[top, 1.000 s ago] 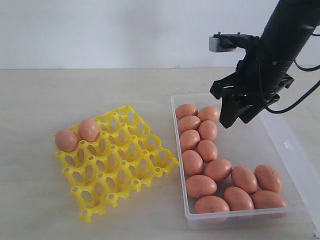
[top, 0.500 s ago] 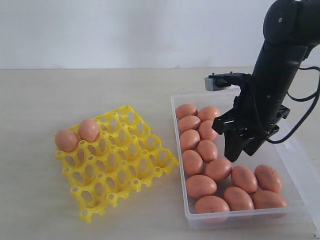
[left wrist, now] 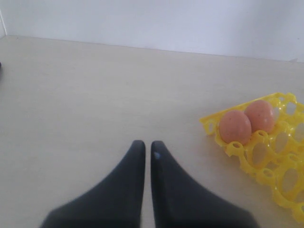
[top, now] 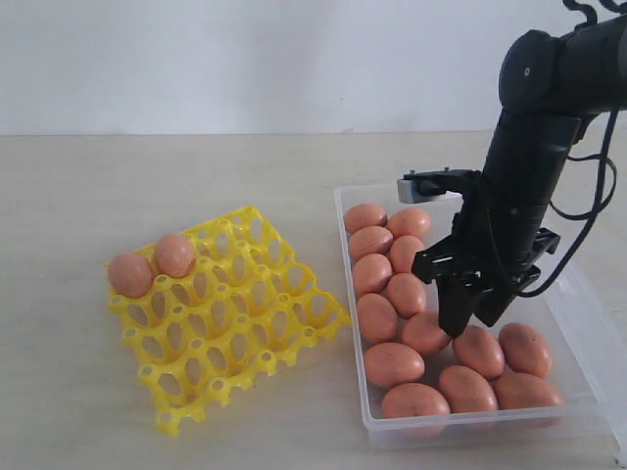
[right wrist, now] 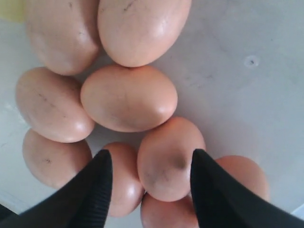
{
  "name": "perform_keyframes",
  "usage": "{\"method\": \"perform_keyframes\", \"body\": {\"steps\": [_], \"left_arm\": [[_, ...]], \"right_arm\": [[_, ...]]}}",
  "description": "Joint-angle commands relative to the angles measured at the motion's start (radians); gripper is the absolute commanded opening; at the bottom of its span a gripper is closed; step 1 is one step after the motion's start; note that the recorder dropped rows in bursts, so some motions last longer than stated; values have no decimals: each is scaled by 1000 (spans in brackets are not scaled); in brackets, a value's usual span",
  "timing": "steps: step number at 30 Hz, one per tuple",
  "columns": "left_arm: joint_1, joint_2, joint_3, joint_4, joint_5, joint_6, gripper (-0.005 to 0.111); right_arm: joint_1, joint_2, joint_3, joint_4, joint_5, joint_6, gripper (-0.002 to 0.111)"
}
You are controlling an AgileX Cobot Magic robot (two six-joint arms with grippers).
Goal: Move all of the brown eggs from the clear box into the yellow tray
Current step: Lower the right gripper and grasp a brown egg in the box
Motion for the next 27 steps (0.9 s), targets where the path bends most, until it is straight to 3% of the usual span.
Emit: {"method": "perform_keyframes", "body": {"steps": [1, 22, 25, 27], "left_arm": [[3, -3, 3, -2, -4, 5, 4], [3, -3, 3, -2, -4, 5, 4], [3, -3, 3, -2, -4, 5, 4], [3, -3, 3, -2, -4, 5, 4]], "right_arm": [[0, 21, 3, -45, -9, 4, 45], [0, 96, 3, -47, -43, 13, 44], [0, 96, 3, -47, -42, 13, 33], [0, 96, 3, -47, -35, 13, 18]]}}
